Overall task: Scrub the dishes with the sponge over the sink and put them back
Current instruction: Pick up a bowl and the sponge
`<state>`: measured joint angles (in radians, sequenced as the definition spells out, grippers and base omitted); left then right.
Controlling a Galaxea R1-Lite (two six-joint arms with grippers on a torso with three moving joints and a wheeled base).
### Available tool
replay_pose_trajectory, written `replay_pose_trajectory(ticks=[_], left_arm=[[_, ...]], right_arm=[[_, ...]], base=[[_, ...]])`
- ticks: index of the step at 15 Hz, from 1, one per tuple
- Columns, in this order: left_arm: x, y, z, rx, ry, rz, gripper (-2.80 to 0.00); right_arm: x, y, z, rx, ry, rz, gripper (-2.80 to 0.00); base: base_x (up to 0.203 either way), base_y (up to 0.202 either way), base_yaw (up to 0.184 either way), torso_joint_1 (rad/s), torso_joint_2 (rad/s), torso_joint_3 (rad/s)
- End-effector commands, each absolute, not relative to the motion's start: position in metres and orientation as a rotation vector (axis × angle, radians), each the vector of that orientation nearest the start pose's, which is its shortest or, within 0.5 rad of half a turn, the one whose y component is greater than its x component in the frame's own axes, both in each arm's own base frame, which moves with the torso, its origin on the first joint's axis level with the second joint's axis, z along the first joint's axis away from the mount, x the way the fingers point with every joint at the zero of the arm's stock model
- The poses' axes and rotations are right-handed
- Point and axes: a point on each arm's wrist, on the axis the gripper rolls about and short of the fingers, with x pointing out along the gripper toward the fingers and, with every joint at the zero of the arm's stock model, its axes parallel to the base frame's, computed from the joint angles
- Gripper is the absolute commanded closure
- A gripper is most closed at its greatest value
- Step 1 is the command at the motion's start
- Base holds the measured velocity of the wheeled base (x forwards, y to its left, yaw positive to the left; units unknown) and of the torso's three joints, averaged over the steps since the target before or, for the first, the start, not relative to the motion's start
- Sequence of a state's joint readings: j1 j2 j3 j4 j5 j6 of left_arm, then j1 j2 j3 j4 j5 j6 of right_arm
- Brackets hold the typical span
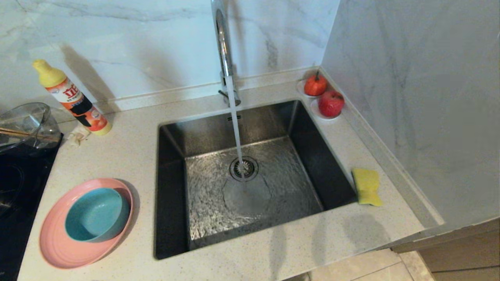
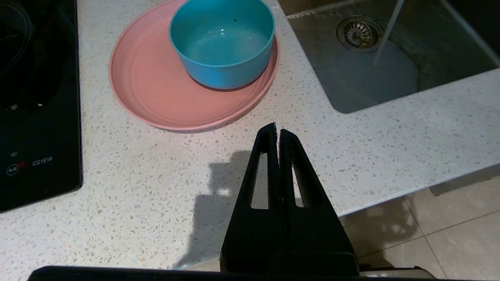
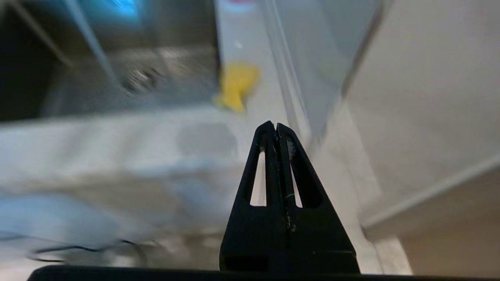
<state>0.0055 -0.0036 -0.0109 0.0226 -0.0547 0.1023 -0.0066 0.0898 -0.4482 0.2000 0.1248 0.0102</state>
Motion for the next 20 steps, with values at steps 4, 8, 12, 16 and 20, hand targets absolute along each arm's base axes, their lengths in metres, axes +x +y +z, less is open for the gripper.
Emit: replay_pose_trajectory(ticks=[4, 8, 12, 16, 20], left_arm=[[-0.024, -0.001, 0.076, 0.102, 0.01, -0.05, 0.0], [-0.024, -0.001, 0.076, 0.102, 0.01, -0.05, 0.0], [-0.024, -0.001, 0.076, 0.102, 0.01, -0.05, 0.0], [-0.024, -0.001, 0.076, 0.102, 0.01, -0.05, 0.0], [-0.024, -0.001, 0.076, 0.102, 0.01, -0.05, 0.0]], right_arm=[[-0.046, 0.006, 0.287, 0.003, -0.123, 0.244, 0.0], [-0.002, 0.007, 0.321, -0.008, 0.057, 0.274, 0.0], [0.054, 0.006, 0.325, -0.044, 0.218, 0.292, 0.0], [0.113, 0.013, 0.313, -0.051, 0.413, 0.332, 0.0], [0.147, 0.043, 0.285, -0.151, 0.583, 0.303, 0.0]], base=[[0.0, 0.0, 0.0, 0.0, 0.0, 0.0], [0.0, 0.0, 0.0, 0.0, 0.0, 0.0], [0.0, 0.0, 0.0, 0.0, 0.0, 0.0], [0.0, 0.0, 0.0, 0.0, 0.0, 0.0], [0.0, 0.0, 0.0, 0.0, 0.0, 0.0]])
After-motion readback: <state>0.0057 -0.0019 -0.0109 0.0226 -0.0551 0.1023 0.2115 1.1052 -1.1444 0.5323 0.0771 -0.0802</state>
